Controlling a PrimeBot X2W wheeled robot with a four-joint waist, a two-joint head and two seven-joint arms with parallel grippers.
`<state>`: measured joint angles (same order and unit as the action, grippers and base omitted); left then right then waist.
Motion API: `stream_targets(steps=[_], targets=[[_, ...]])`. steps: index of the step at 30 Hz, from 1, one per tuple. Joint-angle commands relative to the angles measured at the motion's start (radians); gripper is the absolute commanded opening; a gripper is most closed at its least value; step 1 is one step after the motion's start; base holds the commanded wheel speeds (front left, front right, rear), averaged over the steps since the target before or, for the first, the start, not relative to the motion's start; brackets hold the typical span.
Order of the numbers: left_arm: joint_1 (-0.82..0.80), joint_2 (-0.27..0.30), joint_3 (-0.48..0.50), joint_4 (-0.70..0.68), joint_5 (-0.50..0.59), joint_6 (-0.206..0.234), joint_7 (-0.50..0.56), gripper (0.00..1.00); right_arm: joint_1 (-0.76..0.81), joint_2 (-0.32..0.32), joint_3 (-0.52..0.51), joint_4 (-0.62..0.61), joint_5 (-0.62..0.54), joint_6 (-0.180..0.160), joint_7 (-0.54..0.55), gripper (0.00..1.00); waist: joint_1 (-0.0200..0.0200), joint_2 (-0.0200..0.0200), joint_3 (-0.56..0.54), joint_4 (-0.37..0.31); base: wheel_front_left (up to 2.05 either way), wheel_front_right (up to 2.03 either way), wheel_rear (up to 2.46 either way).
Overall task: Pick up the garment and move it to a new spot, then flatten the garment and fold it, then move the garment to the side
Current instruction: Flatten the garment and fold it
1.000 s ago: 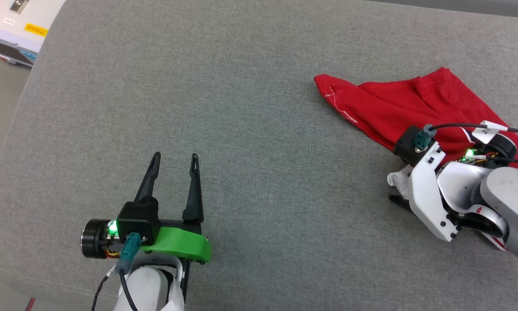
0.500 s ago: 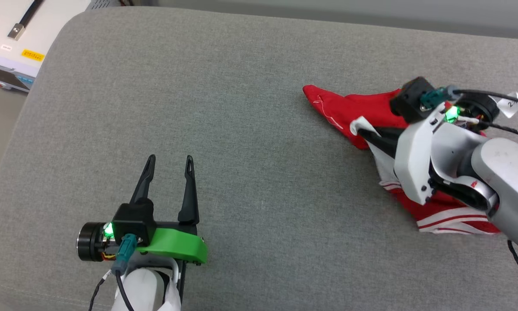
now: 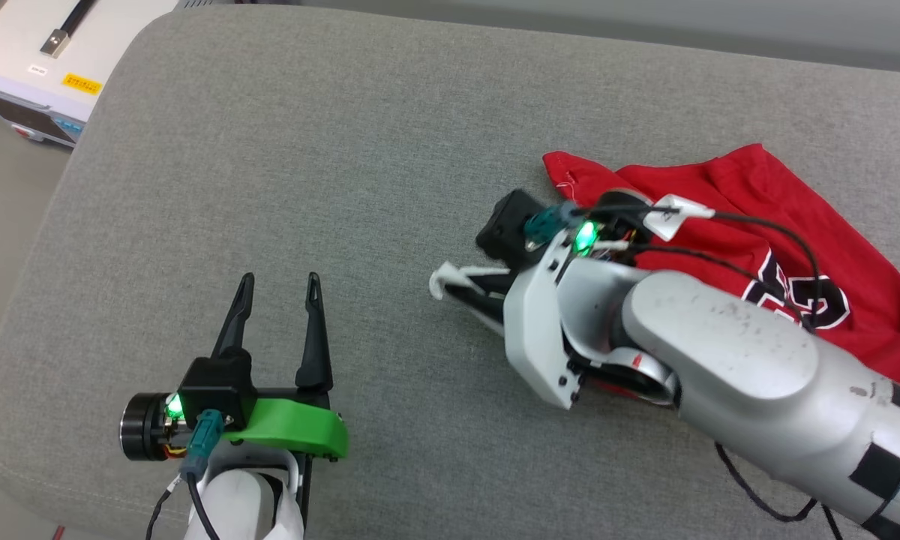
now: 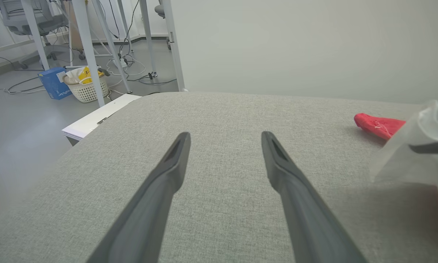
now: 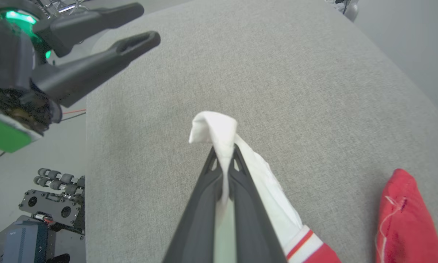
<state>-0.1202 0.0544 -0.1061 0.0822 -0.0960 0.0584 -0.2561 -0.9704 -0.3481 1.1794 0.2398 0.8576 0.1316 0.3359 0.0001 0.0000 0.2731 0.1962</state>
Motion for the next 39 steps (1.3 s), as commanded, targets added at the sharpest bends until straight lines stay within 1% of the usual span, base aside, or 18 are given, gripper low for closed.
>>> stream_targets(steps=[1,3,6,9,11,14,15,16,17,20,23,27,30,33,36,39], targets=[[0.007,-0.004,0.008,-0.005,0.003,0.003,-0.006,1.00,0.006,0.014,0.037,0.027,0.013,-0.001,0.002,0.00,-0.0001,0.0000,0.010,0.008,0.00,0.00,0.00],[0.005,-0.004,0.012,-0.006,0.002,0.002,-0.006,1.00,0.033,0.033,0.074,0.062,0.027,-0.001,0.015,0.00,-0.0001,0.0000,0.016,0.012,0.00,0.00,0.00],[0.001,-0.004,0.015,-0.007,0.002,0.001,-0.006,1.00,0.086,0.046,0.096,0.106,0.027,-0.001,0.043,0.00,-0.0001,0.0000,0.023,0.016,0.00,0.00,0.00],[-0.004,-0.004,0.018,-0.006,0.001,-0.001,-0.006,1.00,0.164,0.055,0.100,0.135,-0.027,-0.001,0.103,0.00,-0.0001,0.0000,0.029,0.017,0.00,0.00,0.00],[-0.006,-0.004,0.020,-0.004,0.003,-0.002,-0.006,1.00,0.206,0.058,0.100,0.146,-0.054,-0.001,0.123,0.00,-0.0001,0.0000,0.029,0.016,0.00,0.00,0.00],[-0.005,-0.004,0.023,0.001,0.006,-0.002,-0.006,1.00,0.228,0.066,0.101,0.146,-0.080,-0.001,0.099,0.00,-0.0001,0.0000,0.020,0.007,0.00,0.00,0.00],[-0.003,-0.004,0.024,0.003,0.007,-0.003,-0.006,1.00,0.229,0.068,0.101,0.143,-0.080,-0.001,0.076,0.27,-0.0001,0.0000,0.013,0.004,0.00,0.00,0.00],[-0.001,-0.004,0.024,0.005,0.010,-0.004,-0.006,1.00,0.227,0.070,0.101,0.139,-0.080,-0.001,0.052,0.78,-0.0001,0.0000,0.005,0.000,0.00,0.00,0.00],[0.003,-0.004,0.025,0.007,0.013,-0.006,-0.006,1.00,0.222,0.069,0.101,0.130,-0.084,-0.001,0.017,1.00,-0.0001,0.0000,-0.005,-0.005,0.00,0.00,0.00],[0.015,-0.004,0.029,0.013,0.021,-0.012,-0.006,1.00,0.208,0.056,0.101,0.102,-0.088,-0.001,-0.091,1.00,-0.0001,0.0000,-0.036,-0.014,0.00,0.00,0.00],[0.033,-0.004,0.039,0.013,0.031,-0.017,-0.006,1.00,0.210,0.025,0.093,0.061,-0.076,-0.001,-0.207,1.00,-0.0001,0.0000,-0.072,-0.026,0.00,0.00,0.00],[0.057,-0.002,0.058,0.008,0.042,-0.026,-0.006,1.00,0.242,-0.030,0.022,0.011,-0.078,-0.001,-0.334,1.00,-0.0001,0.0000,-0.110,-0.048,0.00,0.00,0.00],[0.071,0.001,0.066,-0.003,0.049,-0.035,-0.006,1.00,0.289,-0.066,-0.085,0.000,-0.127,-0.001,-0.436,1.00,-0.0001,0.0000,-0.130,-0.065,0.00,0.00,0.00],[0.075,0.007,0.074,-0.015,0.054,-0.045,-0.006,1.00,0.353,-0.077,-0.210,0.004,-0.185,-0.001,-0.516,1.00,-0.0001,0.0000,-0.141,-0.083,0.00,0.00,0.00],[0.073,0.014,0.082,-0.028,0.058,-0.056,-0.006,1.00,0.434,-0.067,-0.356,0.002,-0.262,-0.001,-0.560,1.00,-0.0001,0.0000,-0.150,-0.103,0.00,0.00,0.00],[0.067,0.023,0.088,-0.037,0.058,-0.069,-0.006,1.00,0.516,-0.040,-0.502,-0.011,-0.341,-0.001,-0.580,1.00,-0.0001,0.0000,-0.155,-0.122,0.00,0.00,0.00]])
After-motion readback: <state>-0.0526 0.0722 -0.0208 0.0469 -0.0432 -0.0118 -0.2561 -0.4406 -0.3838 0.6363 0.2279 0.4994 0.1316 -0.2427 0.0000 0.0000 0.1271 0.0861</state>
